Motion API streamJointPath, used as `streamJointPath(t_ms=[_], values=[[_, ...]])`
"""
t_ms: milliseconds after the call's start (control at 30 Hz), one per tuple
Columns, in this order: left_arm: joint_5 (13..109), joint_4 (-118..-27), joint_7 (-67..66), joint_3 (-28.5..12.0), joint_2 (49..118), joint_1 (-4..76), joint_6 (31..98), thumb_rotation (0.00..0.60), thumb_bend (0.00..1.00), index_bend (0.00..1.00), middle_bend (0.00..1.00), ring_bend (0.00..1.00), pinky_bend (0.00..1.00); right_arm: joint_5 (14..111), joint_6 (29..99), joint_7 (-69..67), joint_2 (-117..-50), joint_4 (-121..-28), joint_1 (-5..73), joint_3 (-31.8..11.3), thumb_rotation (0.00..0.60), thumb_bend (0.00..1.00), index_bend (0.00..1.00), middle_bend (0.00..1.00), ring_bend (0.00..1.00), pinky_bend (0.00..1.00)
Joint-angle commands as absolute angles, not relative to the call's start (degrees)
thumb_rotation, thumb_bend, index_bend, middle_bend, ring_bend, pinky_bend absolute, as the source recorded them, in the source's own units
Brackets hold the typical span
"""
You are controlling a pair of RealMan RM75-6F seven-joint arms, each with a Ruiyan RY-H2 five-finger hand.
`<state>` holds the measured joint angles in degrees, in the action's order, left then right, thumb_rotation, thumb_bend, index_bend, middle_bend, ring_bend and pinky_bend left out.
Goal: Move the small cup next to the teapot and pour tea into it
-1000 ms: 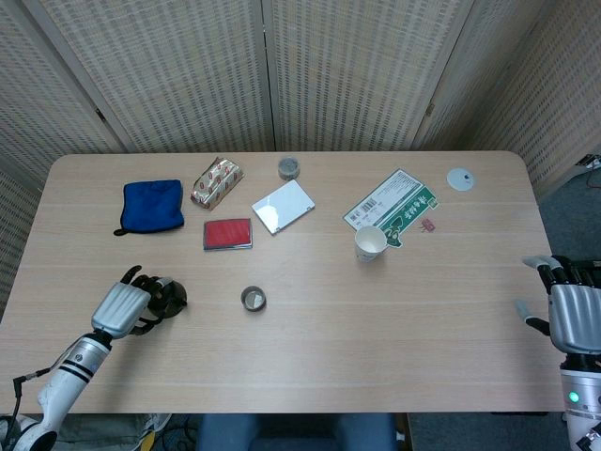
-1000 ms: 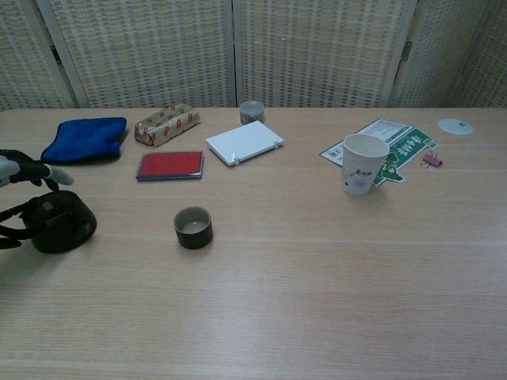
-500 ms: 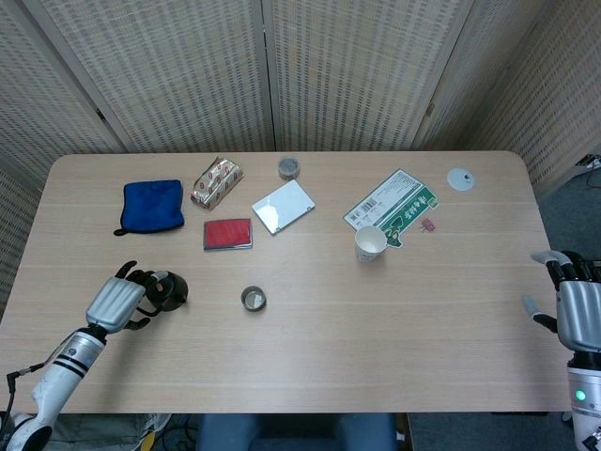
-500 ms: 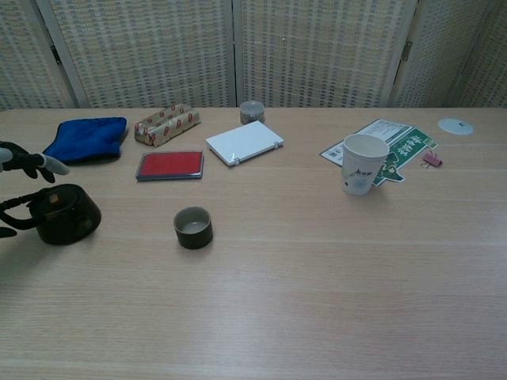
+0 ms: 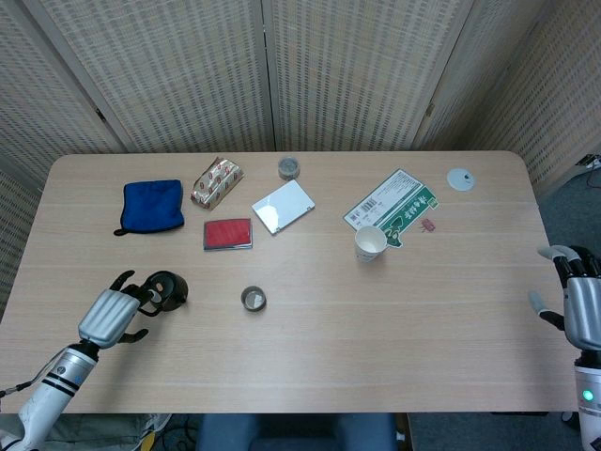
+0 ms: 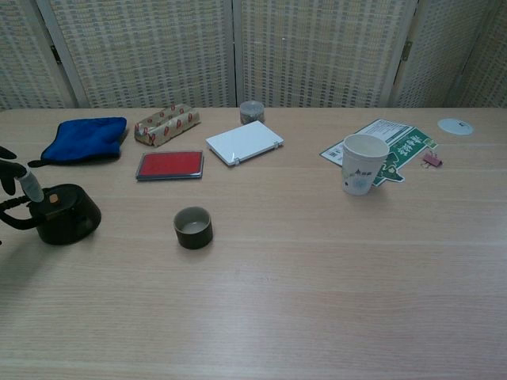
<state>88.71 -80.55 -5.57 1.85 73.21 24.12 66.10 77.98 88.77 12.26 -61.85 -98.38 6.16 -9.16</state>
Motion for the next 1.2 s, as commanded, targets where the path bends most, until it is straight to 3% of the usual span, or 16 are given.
streamJointPath(t_ms=[33, 1200], values=[[88.6, -79.6, -5.9, 1.9, 73.9, 24.0, 66.1, 0.6, 0.2, 0.37, 0.34, 0.35, 0.07, 78.0, 88.6, 12.3, -61.9, -98.4, 6.1, -9.0, 0.6, 0.2, 0.3, 0.29, 0.18, 0.31], [88.1, -73.4, -5.5, 2.8, 77.9, 24.1, 64.0, 0.6, 0.2, 0.45, 0.41, 0.38, 0.07, 77.8, 88.4, 11.2, -62.4, -98.0, 4.7, -8.8, 0.6, 0.2, 0.3, 0.29, 0.18, 0.31]])
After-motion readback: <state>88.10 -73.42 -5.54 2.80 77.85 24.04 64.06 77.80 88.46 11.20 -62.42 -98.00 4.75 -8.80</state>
